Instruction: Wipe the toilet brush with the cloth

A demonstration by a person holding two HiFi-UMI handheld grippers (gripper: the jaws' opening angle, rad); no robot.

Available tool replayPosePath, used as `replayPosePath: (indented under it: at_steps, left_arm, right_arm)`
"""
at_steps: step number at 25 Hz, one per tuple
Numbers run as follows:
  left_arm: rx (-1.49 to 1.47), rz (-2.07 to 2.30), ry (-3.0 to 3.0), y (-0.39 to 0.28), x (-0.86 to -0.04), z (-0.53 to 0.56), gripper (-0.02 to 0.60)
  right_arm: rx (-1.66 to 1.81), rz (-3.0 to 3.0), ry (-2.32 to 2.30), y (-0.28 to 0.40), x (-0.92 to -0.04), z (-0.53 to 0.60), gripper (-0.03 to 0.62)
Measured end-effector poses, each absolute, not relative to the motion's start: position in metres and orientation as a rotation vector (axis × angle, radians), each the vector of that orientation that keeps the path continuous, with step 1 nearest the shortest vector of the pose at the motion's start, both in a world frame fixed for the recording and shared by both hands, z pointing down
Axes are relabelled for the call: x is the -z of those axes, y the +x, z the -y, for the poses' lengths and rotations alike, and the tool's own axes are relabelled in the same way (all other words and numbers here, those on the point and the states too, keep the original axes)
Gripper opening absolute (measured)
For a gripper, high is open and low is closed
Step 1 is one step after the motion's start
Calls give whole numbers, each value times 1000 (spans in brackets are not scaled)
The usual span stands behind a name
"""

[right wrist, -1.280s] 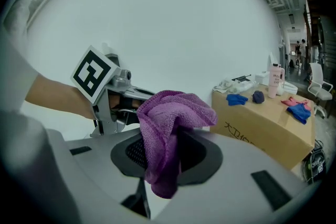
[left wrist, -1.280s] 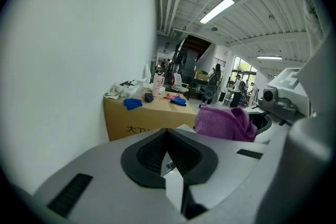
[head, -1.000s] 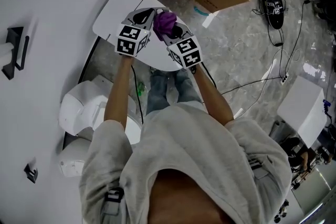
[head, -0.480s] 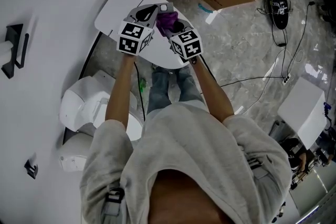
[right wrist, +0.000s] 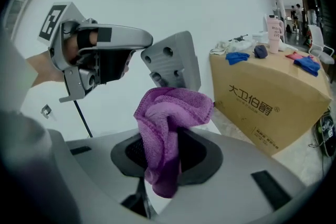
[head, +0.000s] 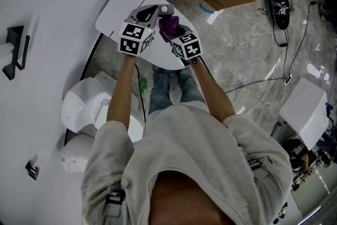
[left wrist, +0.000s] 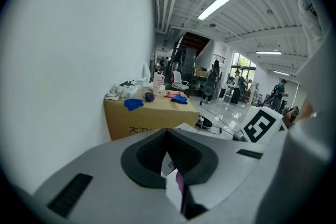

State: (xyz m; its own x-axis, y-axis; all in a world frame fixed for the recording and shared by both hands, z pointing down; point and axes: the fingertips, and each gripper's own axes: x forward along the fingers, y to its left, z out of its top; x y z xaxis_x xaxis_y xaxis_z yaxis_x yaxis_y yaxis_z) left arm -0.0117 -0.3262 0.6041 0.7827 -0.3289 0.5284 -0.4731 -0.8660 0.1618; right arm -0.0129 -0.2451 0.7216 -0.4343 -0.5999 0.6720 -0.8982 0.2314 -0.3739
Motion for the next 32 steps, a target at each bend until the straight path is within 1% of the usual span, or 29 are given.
replayPosePath:
  at_steps: [7,16,21,24,32]
  left_arm:
    - [-729,632,2682,-15,-605,327,18]
    - [-727,650,2675,-14,-605,329,18]
    - [-724,655,2674,-11,-604,330,18]
    - [-723,658,2673,-11,-605,330,18]
    - [-709,672,2667,-13,-605,334,18]
  right_arm:
    - [-1067,2066,1451,13,-723,219,120]
    - [-897,2148,1749,75,-633,261,120]
    - [-831,2229,1809,81,-593,286,120]
    - [-840,2236,1789,73,-596,295,120]
    - [-1017,2183,1738,61,-642,297,120]
